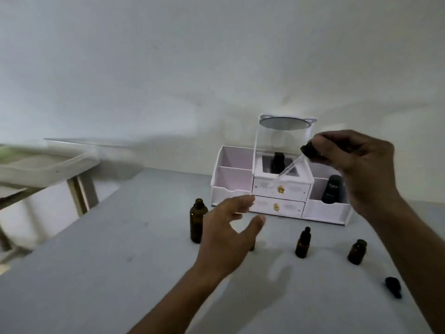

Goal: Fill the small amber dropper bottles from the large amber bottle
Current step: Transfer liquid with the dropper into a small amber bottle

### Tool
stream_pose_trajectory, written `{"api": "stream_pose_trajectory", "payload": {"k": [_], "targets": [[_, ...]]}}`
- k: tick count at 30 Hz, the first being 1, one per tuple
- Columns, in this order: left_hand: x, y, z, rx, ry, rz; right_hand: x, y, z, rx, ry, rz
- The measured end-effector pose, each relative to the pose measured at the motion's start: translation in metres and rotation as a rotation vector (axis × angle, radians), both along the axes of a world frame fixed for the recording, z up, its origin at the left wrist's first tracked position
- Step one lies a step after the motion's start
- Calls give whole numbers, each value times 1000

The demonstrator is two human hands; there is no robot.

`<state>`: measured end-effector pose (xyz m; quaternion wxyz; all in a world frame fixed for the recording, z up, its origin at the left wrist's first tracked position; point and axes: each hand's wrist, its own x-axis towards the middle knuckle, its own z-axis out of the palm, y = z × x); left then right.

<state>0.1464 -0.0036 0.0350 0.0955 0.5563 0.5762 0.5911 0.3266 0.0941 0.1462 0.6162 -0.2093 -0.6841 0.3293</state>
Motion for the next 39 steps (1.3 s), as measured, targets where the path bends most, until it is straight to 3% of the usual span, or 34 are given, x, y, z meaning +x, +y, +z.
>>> {"api": "stream_pose_trajectory", "payload": {"k": [9, 18, 29, 39], "targets": [[-111, -8, -38, -55, -89, 284, -107, 7, -27, -100, -142, 100], [-119, 17, -71, -292, -151, 109, -149, 20, -49, -119, -222, 102], [-125, 22, -81, -302, -208, 53, -147, 27, -42, -87, -205, 106], [-124, 21, -81, -305, -213, 49, -169, 20, -70, -49, -597, 147]]}}
